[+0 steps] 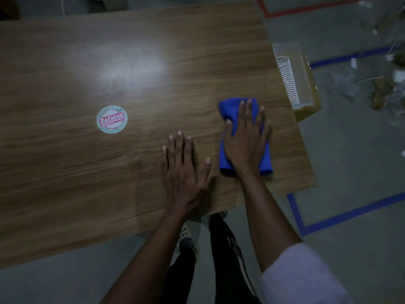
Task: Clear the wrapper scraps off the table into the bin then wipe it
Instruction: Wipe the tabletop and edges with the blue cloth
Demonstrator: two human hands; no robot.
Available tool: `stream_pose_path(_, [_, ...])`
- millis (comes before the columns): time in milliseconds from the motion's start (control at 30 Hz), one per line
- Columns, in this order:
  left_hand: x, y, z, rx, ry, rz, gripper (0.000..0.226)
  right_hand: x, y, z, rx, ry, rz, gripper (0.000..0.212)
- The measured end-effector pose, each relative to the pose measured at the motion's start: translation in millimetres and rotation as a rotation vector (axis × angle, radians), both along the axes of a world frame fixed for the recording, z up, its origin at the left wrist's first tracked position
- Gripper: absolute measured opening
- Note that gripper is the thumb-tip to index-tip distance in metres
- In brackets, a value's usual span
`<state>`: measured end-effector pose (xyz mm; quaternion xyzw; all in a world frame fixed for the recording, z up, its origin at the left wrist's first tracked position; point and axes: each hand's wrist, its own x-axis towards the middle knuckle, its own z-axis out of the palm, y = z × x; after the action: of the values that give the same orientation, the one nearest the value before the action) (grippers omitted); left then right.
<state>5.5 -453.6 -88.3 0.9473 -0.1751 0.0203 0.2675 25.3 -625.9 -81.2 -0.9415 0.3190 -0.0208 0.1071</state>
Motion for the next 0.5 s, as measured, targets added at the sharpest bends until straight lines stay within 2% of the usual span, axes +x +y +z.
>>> stream_pose_path(67, [10, 1, 1, -0.038, 0.015, 0.035, 0.07, 34, 14, -3, -0.006, -0.012, 0.084, 0.066])
stream_pose_path(133, [40, -4, 2, -0.125, 0.076, 0.069, 0.073, 47, 38, -2, -0.023, -0.009, 0.281, 0.065])
stream_pose_path(200, [85, -11, 3, -0.169, 0.139, 0.095, 0.076, 31, 53, 1, -0.019, -0.007, 0.496, 0.066])
stream_pose_path(267, [124, -19, 5, -0.134, 0.132, 0.075, 0.075, -6, 43, 4, 0.004, 0.004, 0.528, 0.07])
stream_pose_path(300, [136, -22, 6, -0.097, 0.118, 0.045, 0.073, -29, 33, 4, -0.003, 0.013, 0.435, 0.07])
stream_pose_path(433, [147, -32, 0, 0.05, 0.039, -0.014, 0.068, -87, 8, 5, 0.006, 0.023, -0.212, 0.067])
stream_pose_path(500, [147, -31, -3, 0.052, -0.002, -0.01, 0.067, -68, 25, 1, 0.03, 0.026, -0.331, 0.065])
